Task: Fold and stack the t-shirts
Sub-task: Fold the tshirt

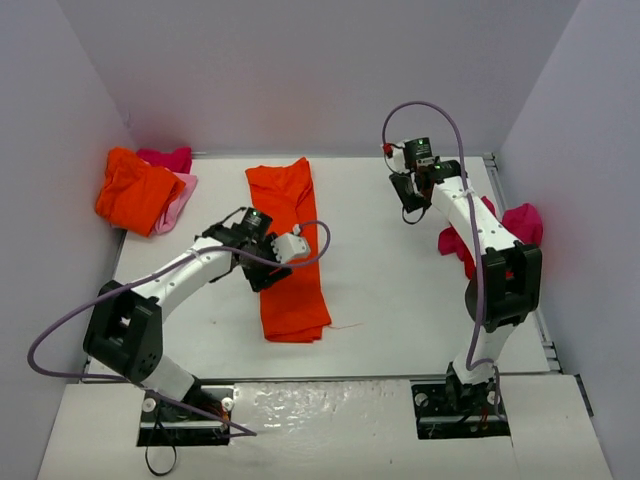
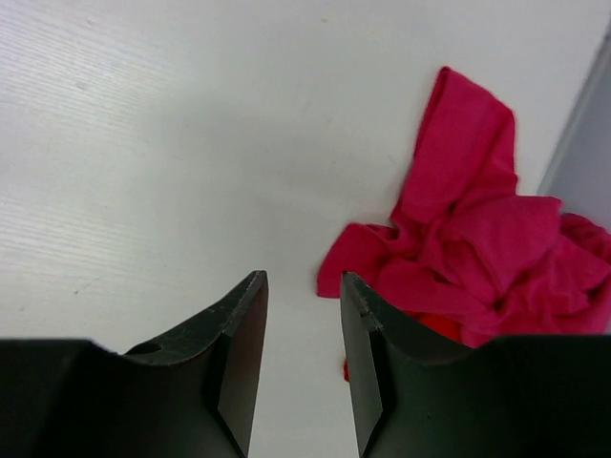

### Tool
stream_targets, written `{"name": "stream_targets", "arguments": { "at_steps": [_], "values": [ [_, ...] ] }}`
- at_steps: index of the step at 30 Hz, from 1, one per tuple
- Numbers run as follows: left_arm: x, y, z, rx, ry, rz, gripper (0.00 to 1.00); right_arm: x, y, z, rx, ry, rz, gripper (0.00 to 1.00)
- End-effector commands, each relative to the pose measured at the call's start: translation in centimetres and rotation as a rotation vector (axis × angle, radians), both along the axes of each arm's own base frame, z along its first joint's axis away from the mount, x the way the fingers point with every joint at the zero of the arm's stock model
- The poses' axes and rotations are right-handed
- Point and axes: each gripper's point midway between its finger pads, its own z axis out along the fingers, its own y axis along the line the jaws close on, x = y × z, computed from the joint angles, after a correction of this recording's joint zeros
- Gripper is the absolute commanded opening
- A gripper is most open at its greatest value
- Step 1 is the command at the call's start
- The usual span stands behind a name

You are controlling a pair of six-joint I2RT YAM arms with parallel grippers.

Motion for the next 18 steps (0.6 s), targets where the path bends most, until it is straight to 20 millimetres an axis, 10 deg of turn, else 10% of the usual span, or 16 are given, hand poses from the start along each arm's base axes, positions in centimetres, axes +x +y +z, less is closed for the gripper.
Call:
{"name": "stream_targets", "arguments": {
  "at_steps": [1, 10, 18],
  "values": [
    [-0.3, -1.8, 0.8, -0.034, -0.086, -0.083, 0.53, -0.1, 3.4, -2.6, 0.181, 0.094, 0.081, 0.34],
    [-2.3, -4.7, -0.8, -0.003, -0.086, -0.158, 0.52, -0.3, 2.7, -4.6, 0.167, 0.141, 0.077, 0.34],
    [-9.2, -7.0, -0.2, 0.021, 0.093, -0.385, 0.56, -0.7, 1.3, -6.7, 0.139, 0.182, 0.057, 0.34]
  ]
}}
